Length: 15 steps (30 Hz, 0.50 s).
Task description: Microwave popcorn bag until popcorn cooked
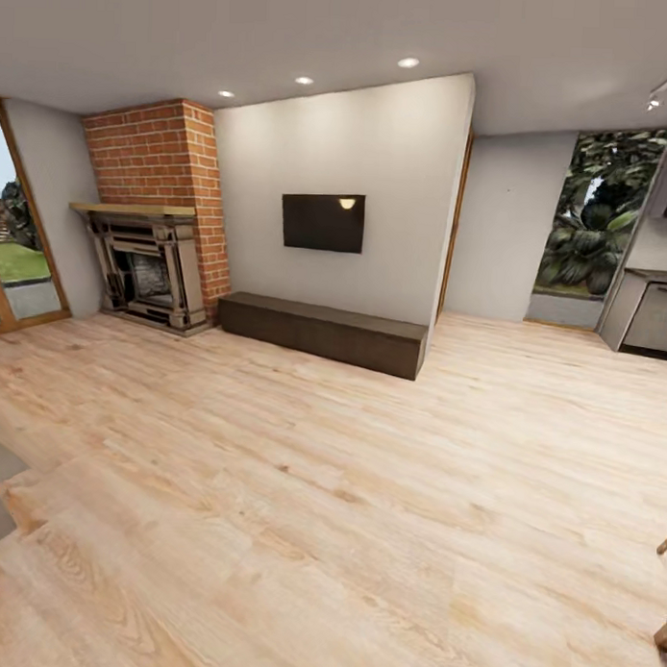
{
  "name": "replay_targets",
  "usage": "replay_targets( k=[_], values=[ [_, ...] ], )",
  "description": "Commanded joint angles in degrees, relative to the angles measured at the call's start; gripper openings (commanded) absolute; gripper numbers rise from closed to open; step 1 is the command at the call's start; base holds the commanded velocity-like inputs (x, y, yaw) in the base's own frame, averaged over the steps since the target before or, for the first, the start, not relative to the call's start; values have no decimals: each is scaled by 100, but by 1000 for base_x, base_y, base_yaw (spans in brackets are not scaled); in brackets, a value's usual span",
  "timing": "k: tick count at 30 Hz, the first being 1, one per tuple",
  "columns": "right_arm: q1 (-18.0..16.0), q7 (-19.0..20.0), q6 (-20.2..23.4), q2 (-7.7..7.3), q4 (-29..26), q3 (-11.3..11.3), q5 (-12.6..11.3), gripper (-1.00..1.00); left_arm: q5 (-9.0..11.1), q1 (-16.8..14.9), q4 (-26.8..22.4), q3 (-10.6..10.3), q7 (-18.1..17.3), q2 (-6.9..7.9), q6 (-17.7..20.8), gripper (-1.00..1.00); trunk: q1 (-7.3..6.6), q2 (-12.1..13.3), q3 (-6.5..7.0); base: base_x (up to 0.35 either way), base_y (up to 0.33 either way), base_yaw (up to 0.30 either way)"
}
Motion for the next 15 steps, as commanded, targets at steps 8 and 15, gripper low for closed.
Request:
replay_targets(
  k=[8, 15],
  values=[
    [-2, -2, -26, 1, 4, 1, -34, 100, 25, -2, -1, 2, 2, -1, 1, 100, 3, -2, -4, 321, 0, -290],
    [-2, -2, -25, 1, 4, 1, -33, 100, 25, -2, -1, 2, 2, -1, 3, 100, 3, -2, -4, 321, 0, -290]
  ],
)
